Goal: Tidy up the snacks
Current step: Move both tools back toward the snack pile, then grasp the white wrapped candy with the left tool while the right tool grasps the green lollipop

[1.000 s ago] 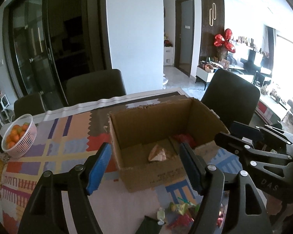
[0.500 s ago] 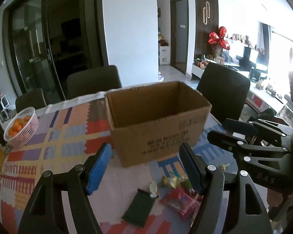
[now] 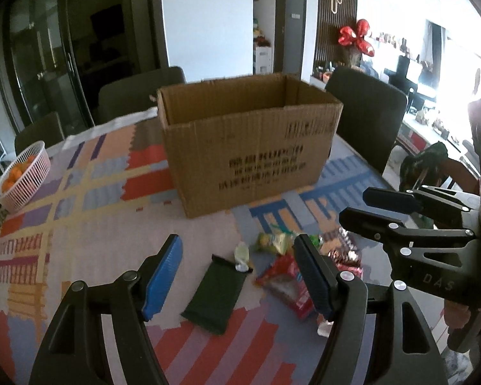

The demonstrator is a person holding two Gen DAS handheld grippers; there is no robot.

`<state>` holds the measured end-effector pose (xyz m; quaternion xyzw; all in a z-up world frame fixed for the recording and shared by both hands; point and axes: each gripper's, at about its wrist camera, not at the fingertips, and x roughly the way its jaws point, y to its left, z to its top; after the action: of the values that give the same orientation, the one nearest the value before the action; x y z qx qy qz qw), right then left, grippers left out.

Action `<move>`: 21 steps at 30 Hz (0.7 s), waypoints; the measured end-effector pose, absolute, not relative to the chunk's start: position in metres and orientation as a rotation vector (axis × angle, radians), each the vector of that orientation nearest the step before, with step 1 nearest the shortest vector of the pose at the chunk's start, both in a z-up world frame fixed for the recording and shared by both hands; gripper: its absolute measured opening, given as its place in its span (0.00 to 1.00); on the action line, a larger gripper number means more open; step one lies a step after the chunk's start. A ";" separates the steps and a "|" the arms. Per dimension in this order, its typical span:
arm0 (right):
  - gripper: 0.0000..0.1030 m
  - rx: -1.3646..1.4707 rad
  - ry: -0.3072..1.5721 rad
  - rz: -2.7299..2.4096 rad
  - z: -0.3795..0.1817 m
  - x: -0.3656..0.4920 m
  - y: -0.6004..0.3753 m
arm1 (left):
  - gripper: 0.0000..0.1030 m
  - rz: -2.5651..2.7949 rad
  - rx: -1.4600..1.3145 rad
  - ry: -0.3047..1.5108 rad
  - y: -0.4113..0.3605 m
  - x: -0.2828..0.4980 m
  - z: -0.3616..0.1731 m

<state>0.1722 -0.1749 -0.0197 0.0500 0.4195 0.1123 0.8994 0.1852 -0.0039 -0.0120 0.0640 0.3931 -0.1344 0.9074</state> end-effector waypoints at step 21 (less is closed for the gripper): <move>0.42 0.135 1.038 0.220 -0.087 0.188 -0.177 | 0.47 -0.353 0.148 0.965 -0.010 0.224 -0.081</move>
<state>0.1878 -0.1766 -0.0873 0.0641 0.4944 0.1046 0.8605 0.2238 -0.0099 -0.0805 0.0706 0.4610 -0.1688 0.8683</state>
